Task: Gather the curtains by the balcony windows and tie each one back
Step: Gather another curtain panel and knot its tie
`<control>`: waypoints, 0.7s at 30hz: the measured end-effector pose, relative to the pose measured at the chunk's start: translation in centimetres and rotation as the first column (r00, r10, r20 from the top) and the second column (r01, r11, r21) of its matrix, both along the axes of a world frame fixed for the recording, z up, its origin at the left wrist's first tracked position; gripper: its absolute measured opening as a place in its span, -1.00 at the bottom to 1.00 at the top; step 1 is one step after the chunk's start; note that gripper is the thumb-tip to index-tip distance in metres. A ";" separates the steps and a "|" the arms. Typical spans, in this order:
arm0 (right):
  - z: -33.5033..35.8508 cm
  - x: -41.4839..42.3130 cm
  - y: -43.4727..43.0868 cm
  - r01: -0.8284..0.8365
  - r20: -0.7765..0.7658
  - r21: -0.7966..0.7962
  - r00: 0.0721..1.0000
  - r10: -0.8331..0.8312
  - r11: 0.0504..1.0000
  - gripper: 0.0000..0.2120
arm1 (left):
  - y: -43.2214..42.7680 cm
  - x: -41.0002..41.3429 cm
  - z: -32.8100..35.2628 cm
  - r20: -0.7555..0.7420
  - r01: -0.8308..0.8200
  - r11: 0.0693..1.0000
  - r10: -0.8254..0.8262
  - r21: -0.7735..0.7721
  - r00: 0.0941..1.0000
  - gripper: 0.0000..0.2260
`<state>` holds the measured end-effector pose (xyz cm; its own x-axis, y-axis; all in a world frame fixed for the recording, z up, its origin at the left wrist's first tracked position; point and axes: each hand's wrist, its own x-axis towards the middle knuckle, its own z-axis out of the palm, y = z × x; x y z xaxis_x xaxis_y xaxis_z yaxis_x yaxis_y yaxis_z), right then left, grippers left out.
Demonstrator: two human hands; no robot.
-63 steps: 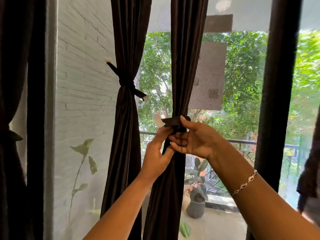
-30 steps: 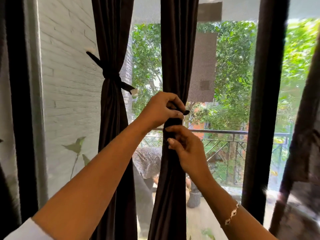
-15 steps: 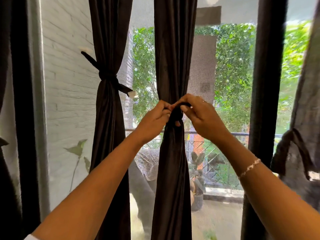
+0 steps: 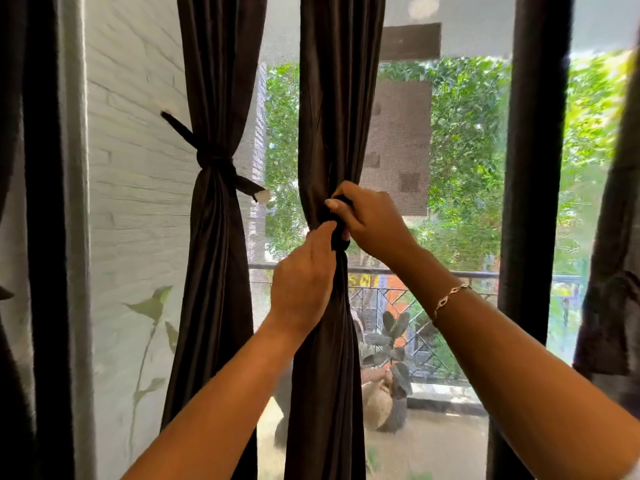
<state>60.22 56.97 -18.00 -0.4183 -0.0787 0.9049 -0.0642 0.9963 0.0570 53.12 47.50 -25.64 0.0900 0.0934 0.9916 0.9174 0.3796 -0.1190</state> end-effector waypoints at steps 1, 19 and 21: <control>0.1 -0.1 0.0 0.007 0.012 -0.002 1.000 -0.007 1.000 -0.74 | 0.0 -0.1 0.0 -0.045 -0.037 0.999 0.037 -0.006 0.998 -0.65; 0.2 -0.4 0.9 -0.005 0.102 -0.115 0.995 0.016 0.993 -0.67 | -1.5 -0.5 1.8 0.110 0.077 0.909 -0.034 -0.409 0.993 -0.80; 0.0 -0.4 0.9 -0.007 0.101 -0.113 0.995 0.019 0.994 -0.67 | -1.5 -0.5 2.3 0.193 0.104 0.894 -0.020 -0.437 0.981 -0.78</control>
